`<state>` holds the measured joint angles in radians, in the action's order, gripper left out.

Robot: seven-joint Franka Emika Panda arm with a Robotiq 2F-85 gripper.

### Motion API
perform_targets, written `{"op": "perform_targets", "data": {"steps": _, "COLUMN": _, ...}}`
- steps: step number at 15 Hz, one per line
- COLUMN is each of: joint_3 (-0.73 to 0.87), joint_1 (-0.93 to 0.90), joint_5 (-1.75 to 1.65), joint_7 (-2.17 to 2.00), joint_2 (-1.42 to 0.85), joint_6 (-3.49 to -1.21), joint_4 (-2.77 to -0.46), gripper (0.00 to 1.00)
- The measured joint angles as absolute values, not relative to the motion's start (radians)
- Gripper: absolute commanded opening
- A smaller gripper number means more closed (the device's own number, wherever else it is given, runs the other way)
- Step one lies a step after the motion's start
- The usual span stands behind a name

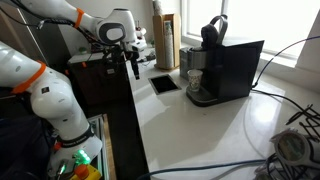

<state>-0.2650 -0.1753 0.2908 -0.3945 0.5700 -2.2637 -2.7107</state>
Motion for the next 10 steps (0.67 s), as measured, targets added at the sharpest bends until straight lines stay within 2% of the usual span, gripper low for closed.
{"op": "perform_targets", "data": {"steps": 6, "joint_3": -0.265, "joint_1": -0.171, "joint_5": 0.281, "joint_7": -0.402, "joint_2": 0.570, "joint_6": -2.264, "joint_4": -2.708, "gripper": 1.00}}
{"op": "perform_targets", "data": {"steps": 10, "joint_3": -0.261, "joint_1": -0.077, "joint_5": 0.184, "joint_7": -0.500, "joint_2": 0.600, "joint_6": -2.291, "joint_4": -2.679, "gripper": 1.00}}
